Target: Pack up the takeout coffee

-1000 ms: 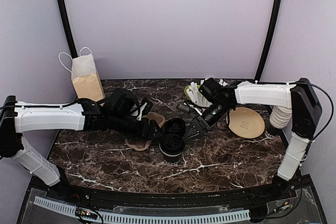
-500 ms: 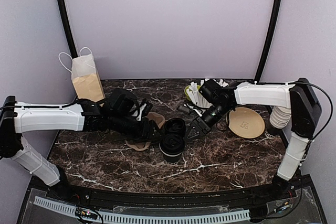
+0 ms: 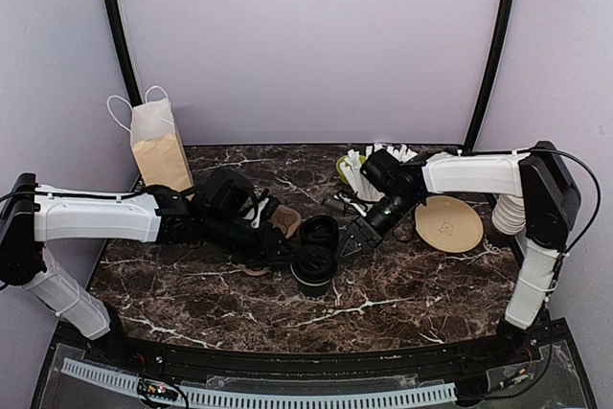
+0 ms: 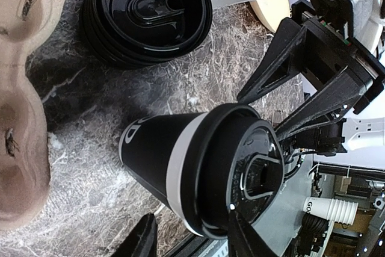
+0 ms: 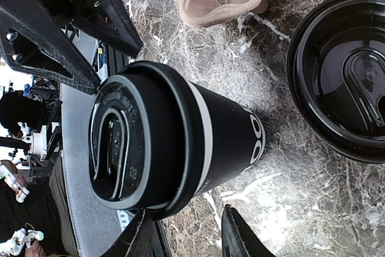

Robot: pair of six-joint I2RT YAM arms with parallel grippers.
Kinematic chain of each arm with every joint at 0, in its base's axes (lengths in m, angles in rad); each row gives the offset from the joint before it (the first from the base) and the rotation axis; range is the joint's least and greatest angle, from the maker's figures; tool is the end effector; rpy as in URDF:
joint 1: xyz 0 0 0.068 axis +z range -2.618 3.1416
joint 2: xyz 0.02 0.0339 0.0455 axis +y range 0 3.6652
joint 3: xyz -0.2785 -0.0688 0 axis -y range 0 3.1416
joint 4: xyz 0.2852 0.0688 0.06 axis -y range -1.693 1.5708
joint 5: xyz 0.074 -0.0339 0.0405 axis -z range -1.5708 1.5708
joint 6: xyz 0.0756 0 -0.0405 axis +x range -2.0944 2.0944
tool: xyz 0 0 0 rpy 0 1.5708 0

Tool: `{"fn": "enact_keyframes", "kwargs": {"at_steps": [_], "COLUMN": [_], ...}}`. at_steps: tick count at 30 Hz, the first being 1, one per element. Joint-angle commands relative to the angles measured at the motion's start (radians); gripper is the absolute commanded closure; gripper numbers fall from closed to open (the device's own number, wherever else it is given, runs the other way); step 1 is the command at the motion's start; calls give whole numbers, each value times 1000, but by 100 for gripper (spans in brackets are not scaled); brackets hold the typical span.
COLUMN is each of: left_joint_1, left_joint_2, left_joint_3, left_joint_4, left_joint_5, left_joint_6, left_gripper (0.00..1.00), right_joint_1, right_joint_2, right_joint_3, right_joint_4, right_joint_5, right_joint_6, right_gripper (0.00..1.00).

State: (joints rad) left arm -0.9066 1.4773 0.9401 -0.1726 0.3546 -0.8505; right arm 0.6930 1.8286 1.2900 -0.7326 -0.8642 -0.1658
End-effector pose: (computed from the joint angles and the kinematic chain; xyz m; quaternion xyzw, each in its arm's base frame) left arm 0.2133 -0.3151 0.2020 0.0987 0.8921 -0.4185 0.1388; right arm 0.2733 0.3016 0.1704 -0.4307 0.7904 0.4351 0.0229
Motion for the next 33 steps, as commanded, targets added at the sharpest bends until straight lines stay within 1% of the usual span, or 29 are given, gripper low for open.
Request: {"fn": "enact_keyframes", "kwargs": {"at_steps": [1,7,15,20,26,28,33], "left_joint_1": [-1,-1,0,0,3,9,14], "left_joint_2": [11,39,79,118,146,163,204], "left_joint_3": [-24,-21,22,18,-18,-42,-102], "left_joint_4": [13,-19,-131,-116,-83,-75,-78], "left_joint_5": [26,44,-4,2,18,23,-3], "left_joint_6": [-9,-3,37,42,44,46,55], "left_gripper": [59,66,68,71,72,72,61], "right_joint_1": [11,13,14,14,14,14,14], "right_joint_2": [18,22,36,44,50,57,78], "right_joint_3": [17,19,25,23,16,16,25], "right_joint_4": [12,11,12,12,19,24,21], "right_joint_5": [-16,-16,-14,-7,16,44,99], "right_joint_6": [0,3,7,9,16,27,46], "right_gripper": [61,60,60,61,61,61,61]}}
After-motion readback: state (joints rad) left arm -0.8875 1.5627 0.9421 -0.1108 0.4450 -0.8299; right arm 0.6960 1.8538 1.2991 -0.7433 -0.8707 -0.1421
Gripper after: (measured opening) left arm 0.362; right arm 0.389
